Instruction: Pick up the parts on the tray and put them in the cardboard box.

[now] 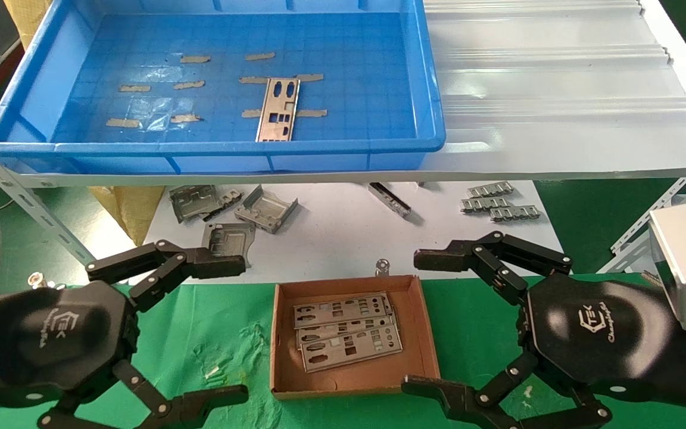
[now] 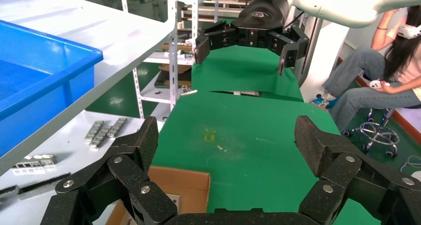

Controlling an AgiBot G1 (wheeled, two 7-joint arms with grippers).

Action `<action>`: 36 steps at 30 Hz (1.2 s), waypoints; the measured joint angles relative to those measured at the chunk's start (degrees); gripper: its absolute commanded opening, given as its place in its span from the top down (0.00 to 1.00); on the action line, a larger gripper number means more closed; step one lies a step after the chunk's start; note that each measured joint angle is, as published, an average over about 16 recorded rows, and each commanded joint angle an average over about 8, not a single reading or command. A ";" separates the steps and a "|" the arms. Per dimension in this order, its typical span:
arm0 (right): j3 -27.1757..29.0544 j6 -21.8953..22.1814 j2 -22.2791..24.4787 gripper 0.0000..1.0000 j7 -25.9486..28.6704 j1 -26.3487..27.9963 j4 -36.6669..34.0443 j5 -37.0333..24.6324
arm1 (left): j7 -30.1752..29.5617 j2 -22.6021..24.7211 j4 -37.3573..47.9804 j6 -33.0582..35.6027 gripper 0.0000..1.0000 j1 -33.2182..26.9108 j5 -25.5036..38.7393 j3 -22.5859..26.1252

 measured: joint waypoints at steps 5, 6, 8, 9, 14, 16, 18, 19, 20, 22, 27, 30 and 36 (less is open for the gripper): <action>0.00 0.00 0.00 0.00 0.00 0.00 0.00 0.00 | 0.00 0.00 0.00 0.00 0.00 0.00 0.00 0.00; 0.00 0.00 0.00 0.00 0.00 0.00 0.00 0.00 | 0.00 0.00 0.00 0.00 0.00 0.00 0.00 0.00; 0.00 0.00 0.00 0.00 0.00 0.00 0.00 0.00 | 0.00 0.00 0.00 0.00 0.00 0.00 0.00 0.00; 0.00 0.00 0.00 0.00 0.00 0.00 0.00 0.00 | 0.00 0.00 0.00 0.00 0.00 0.00 0.00 0.00; 0.00 0.00 0.00 0.00 0.00 0.00 0.00 0.00 | 0.00 0.00 0.00 0.00 0.00 0.00 0.00 0.00; 0.00 0.00 0.00 0.00 0.00 0.00 0.00 0.00 | 0.00 0.00 0.00 0.00 0.00 0.00 0.00 0.00; 0.00 0.00 0.00 0.00 0.00 0.00 0.00 0.00 | 0.00 0.00 0.00 0.00 0.00 0.00 0.00 0.00; 0.00 0.00 0.00 0.00 0.00 0.00 0.00 0.00 | 0.00 0.00 0.00 0.00 0.00 0.00 0.00 0.00; 0.00 0.00 0.00 0.00 0.00 0.00 0.00 0.00 | 0.00 0.00 0.00 0.00 0.00 0.00 0.00 0.00; 0.00 0.00 0.00 0.00 0.00 0.00 0.00 0.00 | 0.00 0.00 0.00 0.00 0.00 0.00 0.00 0.00; 0.00 0.00 0.00 0.00 0.00 0.00 0.00 0.00 | 0.00 0.00 0.00 0.00 0.00 0.00 0.00 0.00; 0.00 0.00 0.00 0.00 0.00 0.00 0.00 0.00 | 0.00 0.00 0.00 0.00 0.00 0.00 0.00 0.00; 0.00 0.00 0.00 0.00 0.00 0.00 0.00 0.00 | 0.00 0.00 0.00 0.00 0.00 0.00 0.00 0.00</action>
